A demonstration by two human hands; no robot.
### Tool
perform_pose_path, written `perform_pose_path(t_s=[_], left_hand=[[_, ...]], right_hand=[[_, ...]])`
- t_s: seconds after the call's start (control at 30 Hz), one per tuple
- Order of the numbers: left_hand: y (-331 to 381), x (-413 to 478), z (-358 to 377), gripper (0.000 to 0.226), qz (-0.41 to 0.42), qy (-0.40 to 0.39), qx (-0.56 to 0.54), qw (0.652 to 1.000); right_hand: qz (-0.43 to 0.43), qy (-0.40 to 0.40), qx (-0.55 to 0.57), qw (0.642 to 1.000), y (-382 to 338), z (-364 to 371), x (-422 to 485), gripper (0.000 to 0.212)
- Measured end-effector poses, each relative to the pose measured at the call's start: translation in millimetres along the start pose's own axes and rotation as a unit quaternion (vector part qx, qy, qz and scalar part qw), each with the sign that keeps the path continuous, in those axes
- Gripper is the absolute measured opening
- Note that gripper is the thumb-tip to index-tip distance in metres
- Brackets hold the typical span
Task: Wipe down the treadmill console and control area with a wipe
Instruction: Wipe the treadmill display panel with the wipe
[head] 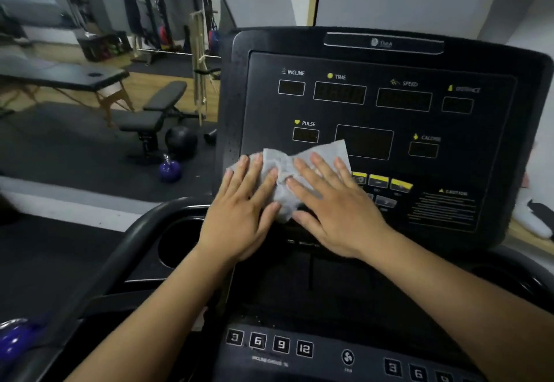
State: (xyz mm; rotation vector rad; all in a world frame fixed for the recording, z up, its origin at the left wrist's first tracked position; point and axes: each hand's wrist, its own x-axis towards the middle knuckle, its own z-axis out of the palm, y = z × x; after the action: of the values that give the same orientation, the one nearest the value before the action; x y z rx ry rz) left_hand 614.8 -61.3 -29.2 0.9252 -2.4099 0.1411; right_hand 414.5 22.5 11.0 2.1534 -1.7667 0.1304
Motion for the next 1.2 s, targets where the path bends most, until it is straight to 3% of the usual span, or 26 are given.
perform_pose_path(t_s=[0.23,0.47,0.7,0.97,1.07,1.2], left_hand=[[-9,-11,-4,0.055,-0.133,0.074,-0.122,0.981],[-14,-30,12,0.035,-0.156,0.122,-0.182,0.963],[-34,5,-4,0.049,-0.162,0.102,-0.176,0.966],[-28,-40,15,0.039,-0.122,0.108,-0.174,0.971],[-30,-10,2,0.034,-0.039,0.098,-0.135,0.985],[-9,13,-9,0.027,0.068,0.116,-0.087,0.987]], right_hand=[[-0.002,-0.019,-0.019,1.0,-33,-2,27,0.064],[-0.086,-0.065,-0.041,0.993,-45,17,12,0.067],[-0.032,-0.051,-0.04,0.997,-59,-3,49,0.071],[-0.061,-0.085,0.013,0.994,-66,18,-5,0.065],[-0.061,-0.063,0.029,0.996,-62,9,3,0.06],[0.001,-0.027,0.097,0.995,-68,4,-8,0.051]])
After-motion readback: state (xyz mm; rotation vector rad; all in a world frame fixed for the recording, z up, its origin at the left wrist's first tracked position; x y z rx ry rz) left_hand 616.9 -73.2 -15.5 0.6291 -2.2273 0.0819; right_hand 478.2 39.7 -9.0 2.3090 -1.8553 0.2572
